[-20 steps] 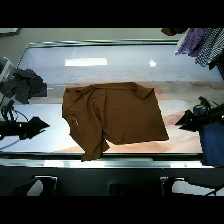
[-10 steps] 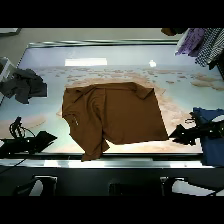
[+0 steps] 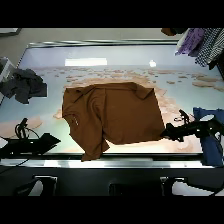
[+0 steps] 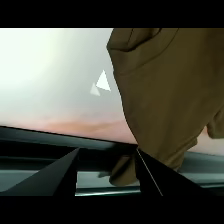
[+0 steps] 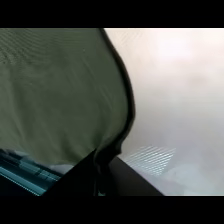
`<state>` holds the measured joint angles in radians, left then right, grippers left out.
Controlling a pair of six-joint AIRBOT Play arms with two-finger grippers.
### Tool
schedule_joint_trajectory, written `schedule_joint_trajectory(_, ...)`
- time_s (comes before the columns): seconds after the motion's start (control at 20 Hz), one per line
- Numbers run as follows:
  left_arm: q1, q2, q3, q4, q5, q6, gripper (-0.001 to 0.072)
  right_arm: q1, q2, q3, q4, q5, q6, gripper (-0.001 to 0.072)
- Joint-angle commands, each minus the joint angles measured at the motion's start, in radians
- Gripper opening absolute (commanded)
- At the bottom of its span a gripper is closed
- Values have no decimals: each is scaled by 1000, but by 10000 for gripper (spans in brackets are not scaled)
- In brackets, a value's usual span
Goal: Fold the clothes and pants, and hang the long-sleeved shirts on hangers.
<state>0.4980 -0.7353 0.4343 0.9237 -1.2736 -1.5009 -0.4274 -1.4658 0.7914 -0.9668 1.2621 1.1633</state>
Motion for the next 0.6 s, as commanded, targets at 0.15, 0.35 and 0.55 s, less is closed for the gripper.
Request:
schedule_joint_trajectory(0.15,-312,-146,-13,-13,129,-47,407,26,75,-2,12,-13,32,31)
schedule_joint_trajectory(0.35,-498,-302,-13,-152,317,-47,407,26,135,-2,12,-13,40,31)
schedule_joint_trajectory(0.55,-613,-446,-12,-231,409,-40,407,26,164,-2,13,0,50,31)
